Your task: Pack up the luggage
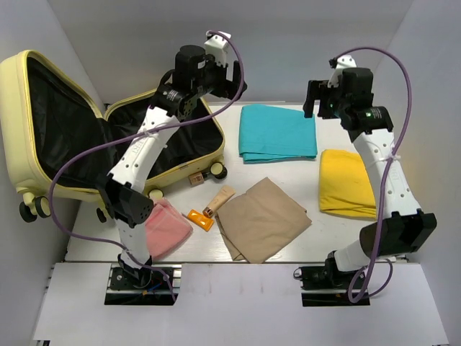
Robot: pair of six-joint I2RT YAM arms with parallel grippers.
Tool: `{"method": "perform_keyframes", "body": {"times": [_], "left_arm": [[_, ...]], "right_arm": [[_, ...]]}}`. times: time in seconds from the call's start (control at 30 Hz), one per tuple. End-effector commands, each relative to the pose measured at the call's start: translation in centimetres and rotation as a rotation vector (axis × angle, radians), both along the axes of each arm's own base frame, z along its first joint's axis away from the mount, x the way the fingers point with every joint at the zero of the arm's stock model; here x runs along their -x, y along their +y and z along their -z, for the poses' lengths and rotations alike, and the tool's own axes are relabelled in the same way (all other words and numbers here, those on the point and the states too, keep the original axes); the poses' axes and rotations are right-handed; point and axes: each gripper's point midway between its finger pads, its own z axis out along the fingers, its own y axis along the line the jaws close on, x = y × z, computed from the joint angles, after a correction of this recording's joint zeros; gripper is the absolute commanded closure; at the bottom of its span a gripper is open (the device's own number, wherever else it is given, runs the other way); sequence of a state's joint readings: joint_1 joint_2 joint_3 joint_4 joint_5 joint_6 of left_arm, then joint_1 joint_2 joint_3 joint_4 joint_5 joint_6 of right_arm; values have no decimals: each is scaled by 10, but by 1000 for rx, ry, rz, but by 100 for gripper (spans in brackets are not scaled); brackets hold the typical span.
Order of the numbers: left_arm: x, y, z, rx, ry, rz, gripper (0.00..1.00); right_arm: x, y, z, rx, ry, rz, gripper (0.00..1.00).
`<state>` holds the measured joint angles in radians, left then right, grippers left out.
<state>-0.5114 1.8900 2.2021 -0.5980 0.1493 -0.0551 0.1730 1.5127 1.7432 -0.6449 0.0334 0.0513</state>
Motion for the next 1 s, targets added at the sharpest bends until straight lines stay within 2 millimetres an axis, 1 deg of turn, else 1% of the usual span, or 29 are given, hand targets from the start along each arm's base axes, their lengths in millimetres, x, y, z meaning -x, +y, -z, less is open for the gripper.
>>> {"method": "perform_keyframes", "body": {"times": [0.0, 0.03, 0.07, 0.1, 0.13, 0.17, 0.2, 0.23, 0.27, 0.3, 0.33, 0.37, 0.4, 0.43, 0.5, 0.53, 0.6, 0.63, 0.7, 0.73, 0.77, 0.8, 0.87, 0.9, 0.93, 0.97], "left_arm": [[-18, -7, 6, 42, 18, -26, 0], [-31, -15, 25, 44, 49, -28, 0], [-35, -18, 30, 50, 57, -28, 0], [-39, -20, 43, 52, 83, -35, 0], [-45, -26, 46, 95, 91, -36, 0], [-50, -28, 57, 99, 107, -40, 0], [-54, -34, 73, 99, 128, -38, 0], [-61, -38, 72, 108, 105, -52, 0], [-71, -43, 97, 88, 130, -68, 0], [-73, -47, 102, 81, 124, -67, 0], [-74, -50, 114, 69, 140, -67, 0], [-77, -53, 121, 73, 147, -69, 0], [-81, -54, 141, 61, 177, -74, 0], [-82, -55, 151, 55, 192, -78, 0], [-88, -57, 184, 40, 243, -100, 0], [-91, -60, 195, 46, 263, -104, 0], [-96, -66, 201, 62, 260, -96, 0], [-101, -69, 218, 66, 286, -104, 0], [-102, -78, 221, 76, 282, -96, 0], [-107, -80, 233, 72, 283, -97, 0], [-107, -85, 236, 74, 280, -88, 0], [-111, -86, 244, 72, 279, -116, 0], [-113, -84, 261, 58, 295, -143, 0], [-118, -76, 275, 49, 311, -214, 0], [-118, -73, 286, 35, 328, -235, 0], [-122, -66, 292, 34, 332, -289, 0]], "right_arm": [[5, 1, 1, -7, -64, -19, 10], [8, 1, -7, -18, -117, -18, 10], [9, 0, -8, -13, -131, -18, 10], [14, -2, -2, -7, -131, -15, 10], [14, -3, 4, 7, -132, -18, 10], [17, -8, 5, 18, -135, 7, 10], [19, -10, 8, 22, -125, 11, 10], [22, -11, 17, 28, -101, 18, 10], [24, -18, 18, 38, -99, 45, 10], [25, -18, 24, 38, -83, 55, 10], [26, -23, 26, 44, -79, 81, 10], [27, -23, 41, 52, -39, 86, 10], [27, -26, 45, 59, -26, 99, 10], [28, -30, 52, 72, -9, 112, 10], [31, -34, 68, 96, 42, 132, 10], [31, -35, 74, 98, 57, 136, 10], [33, -36, 87, 106, 93, 142, 10], [33, -36, 91, 108, 104, 142, 10], [34, -35, 97, 109, 120, 141, 10], [34, -36, 101, 117, 135, 140, 10], [33, -35, 105, 119, 144, 138, 10], [32, -35, 105, 119, 144, 140, 10], [29, -35, 112, 120, 162, 141, 10], [29, -36, 116, 126, 175, 140, 10], [29, -34, 120, 130, 188, 135, 10], [28, -34, 122, 131, 193, 136, 10]]}}
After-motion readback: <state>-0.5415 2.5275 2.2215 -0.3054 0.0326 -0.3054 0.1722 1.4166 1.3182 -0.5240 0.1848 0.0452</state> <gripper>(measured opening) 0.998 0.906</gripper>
